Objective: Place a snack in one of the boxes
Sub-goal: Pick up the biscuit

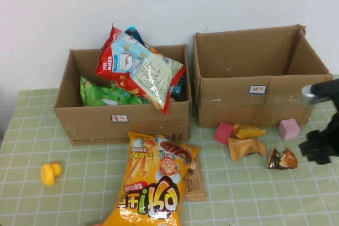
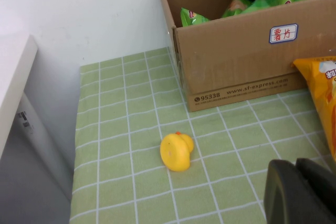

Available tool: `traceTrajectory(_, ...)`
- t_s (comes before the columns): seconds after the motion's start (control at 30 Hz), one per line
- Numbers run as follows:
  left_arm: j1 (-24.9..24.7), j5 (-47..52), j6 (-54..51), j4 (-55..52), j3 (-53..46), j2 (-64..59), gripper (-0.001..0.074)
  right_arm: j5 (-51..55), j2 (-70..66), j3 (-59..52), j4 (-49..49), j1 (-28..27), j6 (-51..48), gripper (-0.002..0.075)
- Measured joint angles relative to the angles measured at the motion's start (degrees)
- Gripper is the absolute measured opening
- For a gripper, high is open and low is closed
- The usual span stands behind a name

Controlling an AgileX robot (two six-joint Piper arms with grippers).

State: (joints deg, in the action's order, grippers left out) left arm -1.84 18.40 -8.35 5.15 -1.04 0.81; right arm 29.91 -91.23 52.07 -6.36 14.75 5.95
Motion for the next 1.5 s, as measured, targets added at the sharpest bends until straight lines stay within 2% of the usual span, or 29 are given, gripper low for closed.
traceTrajectory(0.1,0.0,0.0,0.0,0.0,0.0,0.0,-0.0002,-4.16,-4.51,0.0,1.51,-0.1,0.0,0.0518)
traceTrajectory(0.3,0.0,0.0,0.0,0.0,0.0,0.0,-0.0002,-12.27,-15.17,0.59,3.0,-0.1,0.0,0.0527)
traceTrajectory(0.63,0.0,0.0,0.0,0.0,0.0,0.0,-0.0003,-14.28,-30.02,9.65,4.6,-0.1,0.0,0.0528)
traceTrajectory(1.03,0.0,0.0,0.0,0.0,0.0,0.0,-0.0003,-15.75,-34.84,16.0,4.95,-0.55,4.42,0.0522)
traceTrajectory(1.13,0.0,0.0,0.0,0.0,0.0,0.0,-0.0003,-15.72,-34.84,16.0,4.95,-0.64,4.56,0.0433)
traceTrajectory(1.3,0.0,0.0,0.0,0.0,0.0,0.0,-0.0003,-9.65,-33.16,16.04,4.95,-0.64,-0.32,0.0113)
traceTrajectory(1.4,0.0,0.0,0.0,0.0,0.0,0.0,-0.0003,-5.82,-28.46,16.04,4.84,-0.64,-2.97,0.0045)
traceTrajectory(1.5,0.0,0.0,0.0,0.0,0.0,0.0,-0.0003,-4.22,-20.68,16.04,4.64,-0.64,-4.71,0.0037)
